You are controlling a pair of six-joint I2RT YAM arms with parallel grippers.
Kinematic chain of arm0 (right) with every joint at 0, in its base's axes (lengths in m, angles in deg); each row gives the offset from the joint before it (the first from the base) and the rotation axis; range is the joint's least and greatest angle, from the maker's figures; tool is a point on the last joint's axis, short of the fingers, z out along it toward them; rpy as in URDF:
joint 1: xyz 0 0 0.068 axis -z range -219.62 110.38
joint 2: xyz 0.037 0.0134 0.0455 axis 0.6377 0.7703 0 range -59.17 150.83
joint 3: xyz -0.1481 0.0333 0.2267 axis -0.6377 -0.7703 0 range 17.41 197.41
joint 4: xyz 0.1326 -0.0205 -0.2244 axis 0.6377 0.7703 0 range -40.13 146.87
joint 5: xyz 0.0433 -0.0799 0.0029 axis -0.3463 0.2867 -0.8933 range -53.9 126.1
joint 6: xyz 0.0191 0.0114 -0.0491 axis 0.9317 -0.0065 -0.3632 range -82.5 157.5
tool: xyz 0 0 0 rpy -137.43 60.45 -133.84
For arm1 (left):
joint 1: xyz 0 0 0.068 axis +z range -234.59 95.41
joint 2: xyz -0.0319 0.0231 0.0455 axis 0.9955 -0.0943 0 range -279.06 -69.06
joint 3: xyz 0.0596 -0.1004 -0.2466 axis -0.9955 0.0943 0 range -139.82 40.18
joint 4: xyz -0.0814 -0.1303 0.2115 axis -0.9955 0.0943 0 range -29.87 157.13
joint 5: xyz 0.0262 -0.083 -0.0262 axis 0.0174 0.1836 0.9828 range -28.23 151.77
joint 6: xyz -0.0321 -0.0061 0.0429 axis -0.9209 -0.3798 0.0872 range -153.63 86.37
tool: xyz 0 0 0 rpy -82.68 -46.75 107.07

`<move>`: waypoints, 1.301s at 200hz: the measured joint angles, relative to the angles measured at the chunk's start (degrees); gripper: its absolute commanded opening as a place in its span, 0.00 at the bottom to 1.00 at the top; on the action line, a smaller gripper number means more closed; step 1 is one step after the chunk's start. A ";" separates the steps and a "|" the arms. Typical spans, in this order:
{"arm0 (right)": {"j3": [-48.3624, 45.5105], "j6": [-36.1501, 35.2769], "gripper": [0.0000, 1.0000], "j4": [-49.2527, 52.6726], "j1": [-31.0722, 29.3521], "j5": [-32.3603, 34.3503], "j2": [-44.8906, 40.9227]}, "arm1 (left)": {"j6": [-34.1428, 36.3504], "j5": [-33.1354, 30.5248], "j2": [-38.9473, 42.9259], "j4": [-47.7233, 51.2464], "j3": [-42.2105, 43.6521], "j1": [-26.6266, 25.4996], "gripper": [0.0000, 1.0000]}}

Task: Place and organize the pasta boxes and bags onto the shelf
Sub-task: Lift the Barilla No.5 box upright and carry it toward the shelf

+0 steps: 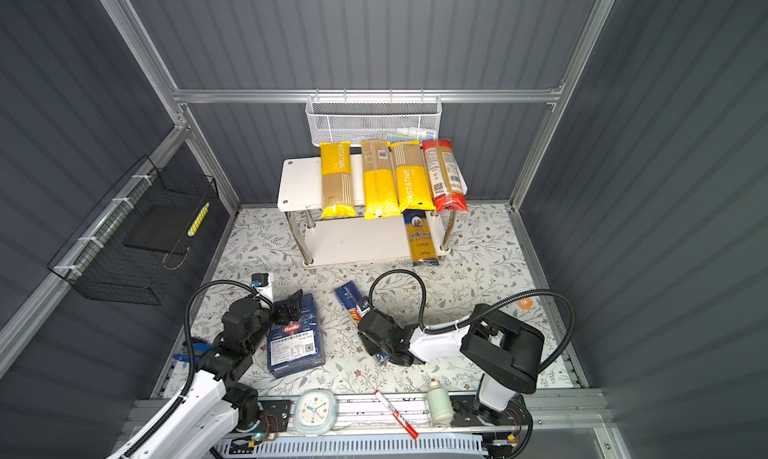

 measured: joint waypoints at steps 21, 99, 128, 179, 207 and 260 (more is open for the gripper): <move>-0.04 0.83 0.56 0.26 0.00 0.33 -0.33 | 0.00 0.00 0.04 -0.02 0.00 0.00 0.99; 1.01 2.29 0.52 5.57 0.55 2.23 -4.76 | 0.00 0.00 0.33 0.00 0.00 0.00 0.99; 1.03 2.45 0.49 5.49 1.77 3.04 -7.08 | 0.00 0.00 0.48 -0.02 0.00 0.00 0.99; 1.03 2.54 0.44 5.62 6.08 3.98 -11.56 | 0.00 0.00 0.52 0.00 0.00 0.00 0.99; 1.01 2.43 0.43 6.54 9.09 3.96 -14.36 | 0.00 0.00 0.52 0.00 0.00 0.00 0.99; 1.42 2.01 0.43 8.90 15.63 2.58 -16.90 | 0.00 0.00 0.52 0.00 0.00 0.00 0.99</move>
